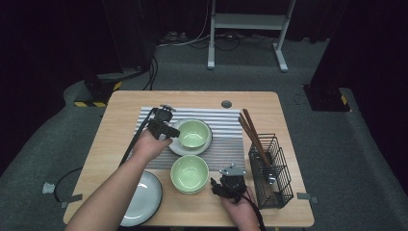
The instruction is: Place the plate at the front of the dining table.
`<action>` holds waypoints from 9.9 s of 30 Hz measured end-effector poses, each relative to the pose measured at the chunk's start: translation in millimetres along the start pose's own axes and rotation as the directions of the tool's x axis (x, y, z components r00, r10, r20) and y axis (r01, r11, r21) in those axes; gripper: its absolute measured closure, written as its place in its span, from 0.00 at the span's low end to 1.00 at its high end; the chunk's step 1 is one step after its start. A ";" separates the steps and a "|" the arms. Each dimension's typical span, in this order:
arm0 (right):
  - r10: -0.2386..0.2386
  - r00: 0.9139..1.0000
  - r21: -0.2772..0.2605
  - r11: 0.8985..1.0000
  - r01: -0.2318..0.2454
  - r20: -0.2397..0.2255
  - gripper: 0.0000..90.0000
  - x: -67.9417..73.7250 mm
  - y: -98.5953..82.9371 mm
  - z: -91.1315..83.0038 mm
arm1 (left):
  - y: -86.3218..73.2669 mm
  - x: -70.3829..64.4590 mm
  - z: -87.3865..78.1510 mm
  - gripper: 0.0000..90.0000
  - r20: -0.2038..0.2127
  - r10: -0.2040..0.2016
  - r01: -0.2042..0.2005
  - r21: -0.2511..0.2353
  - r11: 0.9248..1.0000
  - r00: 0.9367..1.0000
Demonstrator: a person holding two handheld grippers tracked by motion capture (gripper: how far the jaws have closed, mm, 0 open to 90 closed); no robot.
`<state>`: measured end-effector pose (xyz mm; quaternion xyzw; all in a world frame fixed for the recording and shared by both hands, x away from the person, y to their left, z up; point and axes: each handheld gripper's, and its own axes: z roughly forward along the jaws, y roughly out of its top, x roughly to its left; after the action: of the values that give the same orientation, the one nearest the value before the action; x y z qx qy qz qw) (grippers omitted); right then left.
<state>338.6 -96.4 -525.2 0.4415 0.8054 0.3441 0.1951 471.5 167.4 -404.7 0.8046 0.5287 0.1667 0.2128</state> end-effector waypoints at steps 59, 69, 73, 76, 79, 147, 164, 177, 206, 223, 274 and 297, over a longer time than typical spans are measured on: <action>0.053 0.989 -0.112 0.993 -0.038 0.135 0.51 13.1 1.5 -20.8 | -206.4 44.8 -51.1 0.40 0.013 0.117 -0.106 -0.336 0.936 0.993; 0.117 0.980 -0.213 0.974 -0.081 0.164 0.52 10.5 6.7 -58.6 | -210.9 44.4 -52.1 0.40 0.061 0.124 -0.095 -0.351 0.932 0.990; 0.134 0.978 -0.259 0.962 -0.090 0.161 0.53 7.1 7.1 -74.0 | -213.0 43.6 -50.1 0.40 0.065 0.114 -0.085 -0.347 0.934 0.991; 0.137 0.979 -0.294 0.952 -0.087 0.151 0.53 5.9 6.6 -86.4 | -214.2 43.5 -48.3 0.40 0.060 0.110 -0.083 -0.351 0.933 0.992; 0.137 0.981 -0.317 0.944 -0.088 0.135 0.53 8.4 6.1 -96.6 | -215.6 46.8 -48.9 0.40 0.051 0.104 -0.079 -0.361 0.929 0.993; 0.213 0.923 -0.427 0.902 -0.059 0.320 0.78 -26.7 6.3 -142.7 | -235.9 91.0 -54.1 0.39 0.056 0.022 0.007 -0.464 0.886 0.998; 0.215 0.911 -0.400 0.915 -0.062 0.352 0.87 -28.1 6.7 -140.4 | -236.6 92.4 -56.7 0.39 0.061 0.019 0.012 -0.471 0.882 0.998; 0.198 0.914 -0.403 0.914 -0.042 0.353 0.90 -28.1 7.1 -142.2 | -236.4 91.5 -55.9 0.39 0.066 0.020 0.013 -0.467 0.884 0.998; 0.194 0.923 -0.474 0.880 -0.015 0.331 0.91 -26.8 9.7 -154.7 | -237.7 92.9 -55.4 0.40 0.078 0.010 0.028 -0.472 0.881 0.997; 0.205 0.932 -0.508 0.861 -0.027 0.298 0.99 -28.5 12.7 -158.1 | -240.8 94.7 -55.4 0.41 0.091 0.001 0.044 -0.490 0.870 0.996; 0.196 0.937 -0.579 0.815 0.007 0.288 1.00 -25.6 42.2 -175.1 | -248.1 113.4 -37.4 0.24 0.052 -0.094 0.107 -0.486 0.867 0.994; 0.189 0.941 -0.629 0.777 0.031 0.279 1.00 -25.2 65.5 -192.0 | -254.8 133.6 -23.7 0.25 0.068 -0.186 0.196 -0.472 0.860 0.980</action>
<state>271.2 -166.6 -345.4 0.4364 0.5820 0.5213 0.4461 312.6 383.8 -510.9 0.6729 0.5464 0.2615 0.4247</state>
